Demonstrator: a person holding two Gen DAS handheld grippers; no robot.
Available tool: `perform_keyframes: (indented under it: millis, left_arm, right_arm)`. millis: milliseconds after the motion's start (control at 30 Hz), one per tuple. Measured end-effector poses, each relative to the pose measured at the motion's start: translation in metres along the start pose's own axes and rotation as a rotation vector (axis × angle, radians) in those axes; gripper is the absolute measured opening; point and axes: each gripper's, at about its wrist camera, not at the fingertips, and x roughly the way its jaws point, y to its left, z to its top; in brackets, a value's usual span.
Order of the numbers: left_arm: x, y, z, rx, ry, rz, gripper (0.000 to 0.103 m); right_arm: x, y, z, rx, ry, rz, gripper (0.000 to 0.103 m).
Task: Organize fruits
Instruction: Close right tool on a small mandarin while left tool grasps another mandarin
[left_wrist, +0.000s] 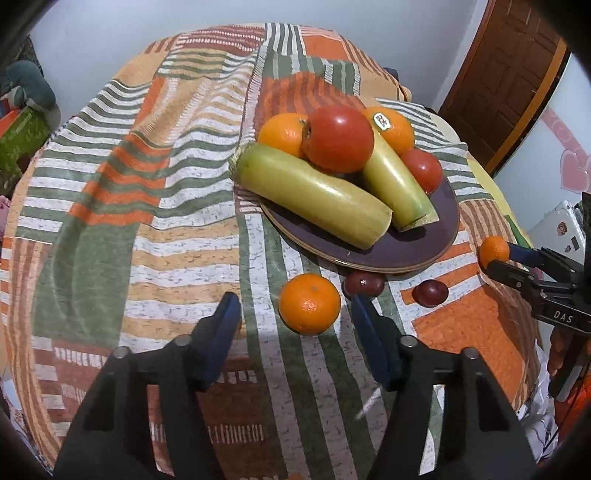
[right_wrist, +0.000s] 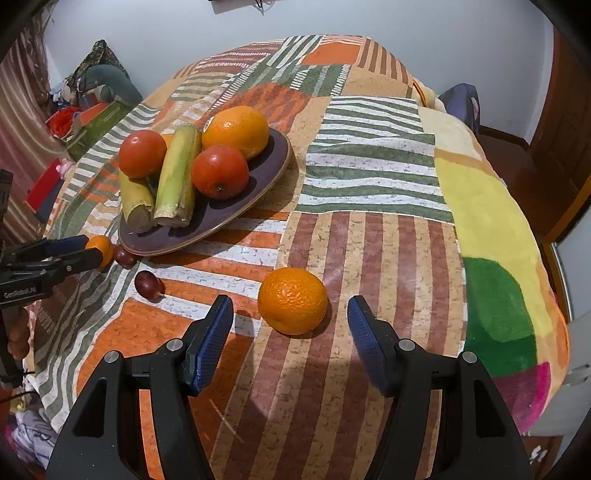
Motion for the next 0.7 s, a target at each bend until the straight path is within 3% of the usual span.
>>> perform_keyframes:
  millis: [167,300,367,700]
  left_arm:
    - [0.006,0.0,-0.001,-0.001,0.014,-0.017,0.047]
    - [0.005,-0.003,-0.001,0.012,0.012,-0.041,0.035]
    - [0.005,-0.005,-0.001,0.022,0.01,-0.033,0.035]
    - [-0.017,-0.007,0.008,0.034,-0.055,-0.02,0.035]
  right_arm:
    - [0.002,-0.002,0.0,0.007,-0.004,0.013,0.06]
    - [0.004,-0.001,0.001,0.004,0.002,0.033,0.04]
    - [0.004,-0.001,0.001,0.0,-0.001,0.024,0.036]
    - [-0.006,0.004,0.008,-0.012,-0.042,0.034,0.035]
